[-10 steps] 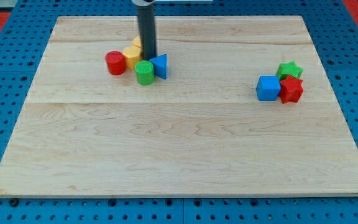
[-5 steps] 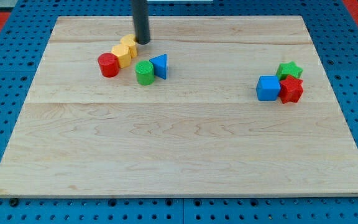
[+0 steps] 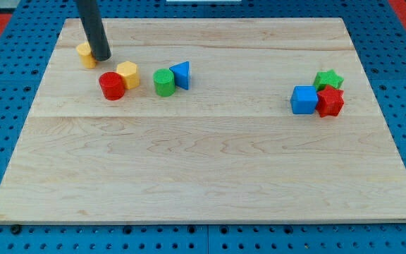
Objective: Move the yellow heart parallel to the left of the hexagon
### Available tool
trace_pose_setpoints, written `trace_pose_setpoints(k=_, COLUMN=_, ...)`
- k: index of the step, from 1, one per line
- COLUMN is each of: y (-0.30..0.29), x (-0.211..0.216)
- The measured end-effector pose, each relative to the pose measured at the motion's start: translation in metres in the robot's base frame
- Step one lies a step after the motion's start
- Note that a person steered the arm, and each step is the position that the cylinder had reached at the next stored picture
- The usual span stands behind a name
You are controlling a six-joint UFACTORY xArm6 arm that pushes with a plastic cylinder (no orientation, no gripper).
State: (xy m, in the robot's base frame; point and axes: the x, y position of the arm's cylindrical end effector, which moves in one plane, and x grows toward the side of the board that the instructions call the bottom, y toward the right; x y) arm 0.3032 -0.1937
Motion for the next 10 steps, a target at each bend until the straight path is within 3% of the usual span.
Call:
trace_pose_setpoints(k=2, y=0.040, x=-0.046)
trace_pose_setpoints(k=3, y=0.015, x=-0.045)
trace_pose_setpoints(k=5, y=-0.028, x=0.014)
trace_pose_setpoints(k=7, y=-0.029, x=-0.052)
trace_pose_setpoints(k=8, y=-0.067, x=-0.050)
trace_pose_setpoints(k=10, y=-0.082, x=0.000)
